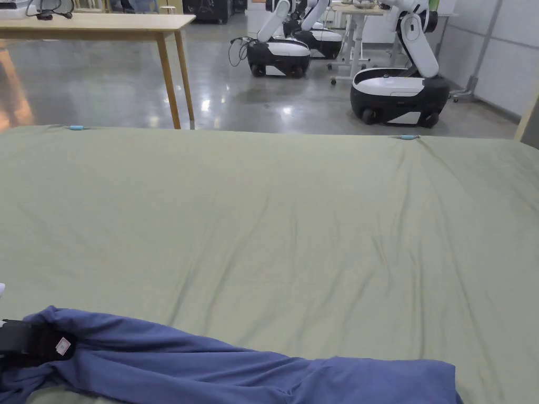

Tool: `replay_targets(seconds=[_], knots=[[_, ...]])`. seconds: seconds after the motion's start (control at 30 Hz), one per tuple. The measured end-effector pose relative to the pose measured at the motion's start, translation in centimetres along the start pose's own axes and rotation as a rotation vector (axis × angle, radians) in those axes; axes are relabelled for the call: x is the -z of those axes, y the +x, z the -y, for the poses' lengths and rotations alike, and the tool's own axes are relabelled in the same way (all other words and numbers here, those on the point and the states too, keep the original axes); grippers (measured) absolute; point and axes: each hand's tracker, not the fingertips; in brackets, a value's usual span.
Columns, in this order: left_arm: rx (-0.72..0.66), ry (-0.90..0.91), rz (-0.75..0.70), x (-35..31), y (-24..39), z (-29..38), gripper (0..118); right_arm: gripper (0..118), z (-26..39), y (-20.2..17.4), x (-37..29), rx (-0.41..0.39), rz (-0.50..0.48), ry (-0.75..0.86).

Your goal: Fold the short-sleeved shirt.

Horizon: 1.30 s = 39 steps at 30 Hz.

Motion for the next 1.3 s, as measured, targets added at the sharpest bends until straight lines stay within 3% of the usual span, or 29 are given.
replay_targets(seconds=[0.2, 0.4, 0.47, 0.53, 0.6, 0.77, 0.8, 0.83, 0.93, 0.97, 1.07, 1.13, 1.3], knots=[[0.085, 0.035, 0.202, -1.1, 7.2, -0.1, 15, 0, -0.1, -0.5, 0.9, -0.001, -0.022, -0.006], [-0.095, -0.013, 0.266, 3.0, 15.5, 1.4, 15, 0, 0.1, -0.5, 1.2, 0.001, -0.057, 0.0], [-0.14, -0.055, 0.216, 5.7, 17.6, 2.1, 15, 1, 0.2, -0.5, 1.2, 0.001, -0.065, 0.0], [-0.061, -0.069, 0.151, 8.7, 19.2, 2.7, 15, 1, 0.4, -0.4, 1.1, -0.003, -0.072, -0.002], [-0.073, -0.111, 0.111, 11.7, 19.9, 3.2, 15, 1, 0.5, -0.2, 1.0, -0.006, -0.073, -0.004], [-0.088, -0.135, 0.068, 15.7, 18.9, 3.4, 16, 0, 1.1, 1.4, 0.0, -0.003, -0.069, -0.004], [-0.101, -0.132, 0.073, 15.7, 18.8, 3.4, 22, 1, 1.4, 1.9, -0.1, 0.001, -0.065, -0.005], [-0.114, -0.131, 0.08, 15.5, 18.8, 3.4, 35, 1, 1.5, 2.1, -0.2, 0.008, -0.06, -0.007], [-0.17, -0.107, 0.256, 15.1, 18.3, 3.5, 103, 0, 1.7, 2.2, -0.2, 0.017, -0.054, -0.009], [-0.181, -0.108, 0.338, 14.9, 19.1, 3.7, 110, 1, 1.8, 2.2, -0.2, 0.02, -0.055, -0.011], [-0.1, -0.091, 0.309, 13.8, 20.2, 3.0, 110, 1, 1.9, 2.1, -0.1, 0.02, -0.054, -0.02], [-0.075, -0.018, 0.252, 11.6, 21.2, 2.5, 110, 1, 1.9, 2.0, -0.1, 0.017, -0.055, -0.022], [-0.012, 0.219, 0.268, 2.9, 21.9, 3.0, 106, 1, 1.5, 1.6, -0.1, 0.008, -0.059, -0.019]])
